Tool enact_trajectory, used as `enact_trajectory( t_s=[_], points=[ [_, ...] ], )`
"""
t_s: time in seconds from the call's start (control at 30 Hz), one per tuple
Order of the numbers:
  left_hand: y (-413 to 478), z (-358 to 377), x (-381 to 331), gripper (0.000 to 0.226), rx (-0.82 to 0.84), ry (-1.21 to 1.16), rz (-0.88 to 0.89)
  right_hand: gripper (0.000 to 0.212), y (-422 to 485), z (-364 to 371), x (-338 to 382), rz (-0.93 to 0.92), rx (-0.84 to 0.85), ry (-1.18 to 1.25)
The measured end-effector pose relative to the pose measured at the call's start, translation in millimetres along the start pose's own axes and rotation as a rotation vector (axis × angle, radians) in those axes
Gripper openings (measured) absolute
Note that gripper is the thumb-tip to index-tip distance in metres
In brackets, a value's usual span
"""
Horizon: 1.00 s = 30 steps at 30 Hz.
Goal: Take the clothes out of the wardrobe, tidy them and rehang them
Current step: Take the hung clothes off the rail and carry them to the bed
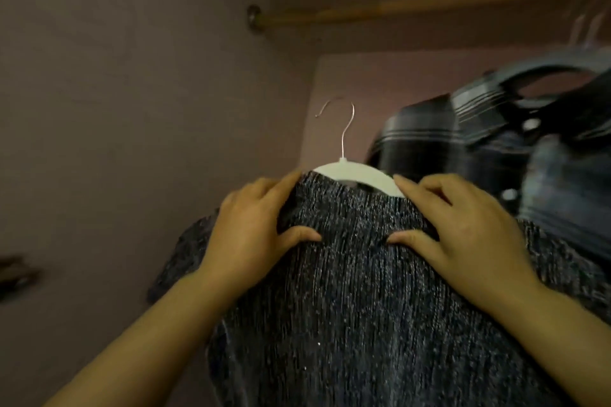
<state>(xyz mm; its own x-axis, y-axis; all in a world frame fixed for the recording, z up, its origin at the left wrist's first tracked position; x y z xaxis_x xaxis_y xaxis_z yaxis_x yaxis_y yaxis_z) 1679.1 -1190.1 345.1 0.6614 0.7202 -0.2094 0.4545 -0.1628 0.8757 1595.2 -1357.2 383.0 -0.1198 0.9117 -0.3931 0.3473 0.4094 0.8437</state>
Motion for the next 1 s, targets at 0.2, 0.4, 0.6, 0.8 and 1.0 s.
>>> enact_trajectory(
  t_s=[0.2, 0.4, 0.6, 0.8, 1.0],
  points=[
    [-115, -42, 51, 0.083, 0.039, 0.244, -0.149, 0.063, -38, 49, 96, -0.101, 0.007, 0.321],
    [-212, -134, 68, 0.078, -0.021, 0.536, -0.301, 0.063, -54, 54, 202, -0.192, -0.077, 0.708],
    [-294, -239, 62, 0.073, -0.071, 0.785, -0.393, 0.064, -62, 19, 314, -0.283, -0.173, 1.001],
    [-363, -353, 48, 0.072, -0.065, 1.014, -0.507, 0.063, -62, -47, 425, -0.32, -0.237, 1.278],
    [-444, -476, 31, 0.071, -0.062, 1.159, -0.645, 0.061, -73, -137, 544, -0.381, -0.233, 1.464]
  ],
)
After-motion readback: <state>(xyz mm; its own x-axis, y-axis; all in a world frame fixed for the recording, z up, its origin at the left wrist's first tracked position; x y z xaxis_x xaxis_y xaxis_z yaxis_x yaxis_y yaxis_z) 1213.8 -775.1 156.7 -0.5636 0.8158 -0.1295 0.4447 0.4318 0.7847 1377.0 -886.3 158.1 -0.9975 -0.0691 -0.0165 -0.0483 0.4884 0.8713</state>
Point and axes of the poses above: each hand's wrist, its own y-axis towards the middle knuckle, its own z-axis out of the palm, x = y × z, the point moved 10 cm from there along y, towards the middle knuckle, and after that the axes turned 2 degrees about -x, right-handed, at the moved point
